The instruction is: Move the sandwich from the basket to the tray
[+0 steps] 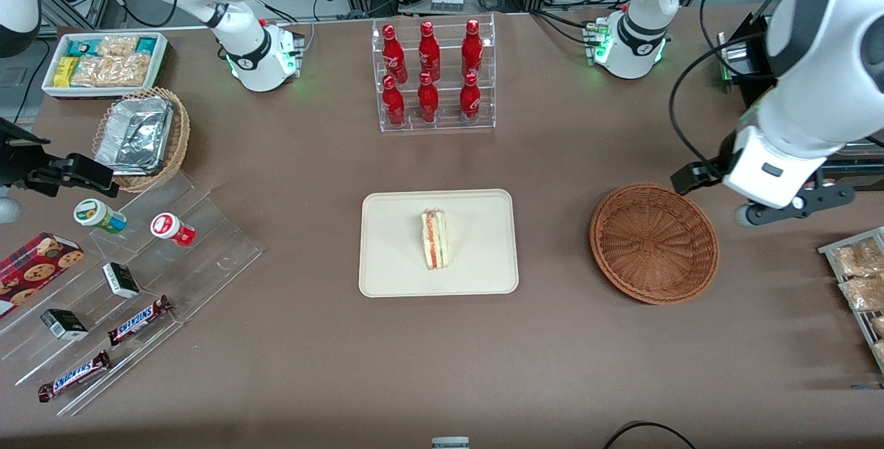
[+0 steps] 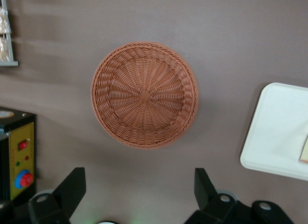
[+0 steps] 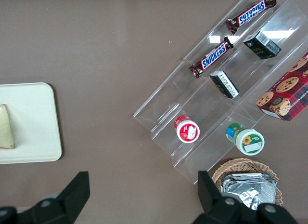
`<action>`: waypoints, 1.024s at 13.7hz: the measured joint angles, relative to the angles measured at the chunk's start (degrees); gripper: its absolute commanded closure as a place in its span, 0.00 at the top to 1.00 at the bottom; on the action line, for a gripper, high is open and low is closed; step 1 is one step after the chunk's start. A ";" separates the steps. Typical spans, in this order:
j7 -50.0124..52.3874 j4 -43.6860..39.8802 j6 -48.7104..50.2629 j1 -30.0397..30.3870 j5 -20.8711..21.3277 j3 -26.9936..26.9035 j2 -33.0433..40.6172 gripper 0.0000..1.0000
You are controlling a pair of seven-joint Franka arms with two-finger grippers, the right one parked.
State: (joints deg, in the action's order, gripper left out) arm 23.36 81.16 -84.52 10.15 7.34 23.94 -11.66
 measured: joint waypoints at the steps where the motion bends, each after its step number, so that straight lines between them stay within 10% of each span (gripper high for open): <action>1: -2.49 0.01 0.49 1.51 -0.94 -0.05 0.10 0.99; 6: -10.46 0.00 3.11 6.40 -2.79 -0.65 1.43 0.99; 14: -16.22 0.08 7.50 -12.19 -4.25 -22.73 5.93 0.99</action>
State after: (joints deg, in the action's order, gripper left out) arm 7.15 81.24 -77.02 -2.04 3.09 1.21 -5.73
